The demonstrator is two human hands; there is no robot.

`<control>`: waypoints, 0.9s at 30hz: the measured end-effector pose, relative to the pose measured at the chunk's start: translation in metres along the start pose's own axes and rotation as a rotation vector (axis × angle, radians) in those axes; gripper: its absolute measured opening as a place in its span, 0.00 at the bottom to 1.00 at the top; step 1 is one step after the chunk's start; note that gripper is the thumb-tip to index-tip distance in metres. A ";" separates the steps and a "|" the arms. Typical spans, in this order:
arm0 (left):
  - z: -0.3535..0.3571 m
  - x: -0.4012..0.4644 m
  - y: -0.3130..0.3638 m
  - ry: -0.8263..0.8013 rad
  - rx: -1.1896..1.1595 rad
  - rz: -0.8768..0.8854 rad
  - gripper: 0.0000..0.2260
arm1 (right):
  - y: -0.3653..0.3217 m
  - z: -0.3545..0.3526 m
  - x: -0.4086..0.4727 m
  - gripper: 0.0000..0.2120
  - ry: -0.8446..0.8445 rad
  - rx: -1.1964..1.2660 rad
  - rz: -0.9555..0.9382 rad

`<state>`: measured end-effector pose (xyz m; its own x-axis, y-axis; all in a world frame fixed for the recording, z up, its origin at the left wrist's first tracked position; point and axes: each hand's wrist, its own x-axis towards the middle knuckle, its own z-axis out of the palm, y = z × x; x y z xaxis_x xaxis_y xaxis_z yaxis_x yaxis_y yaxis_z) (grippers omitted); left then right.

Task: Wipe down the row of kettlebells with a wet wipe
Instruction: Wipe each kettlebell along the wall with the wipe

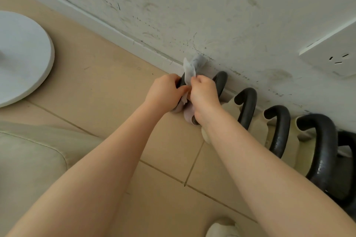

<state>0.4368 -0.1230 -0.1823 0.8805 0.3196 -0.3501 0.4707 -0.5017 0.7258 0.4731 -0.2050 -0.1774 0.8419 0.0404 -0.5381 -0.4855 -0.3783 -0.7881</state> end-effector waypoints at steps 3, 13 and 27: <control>0.002 -0.003 0.000 0.020 -0.043 0.001 0.13 | 0.000 -0.009 0.001 0.07 0.028 -0.067 -0.070; 0.005 -0.055 0.014 0.153 -0.533 -0.087 0.12 | 0.006 -0.047 -0.042 0.04 -0.172 -0.061 -0.248; -0.006 -0.071 0.021 -0.050 -0.709 -0.088 0.03 | 0.010 -0.069 -0.061 0.20 -0.378 0.312 0.017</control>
<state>0.3839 -0.1511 -0.1389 0.8503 0.2895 -0.4394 0.4051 0.1728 0.8978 0.4330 -0.2749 -0.1316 0.7168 0.3916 -0.5769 -0.5945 -0.0892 -0.7991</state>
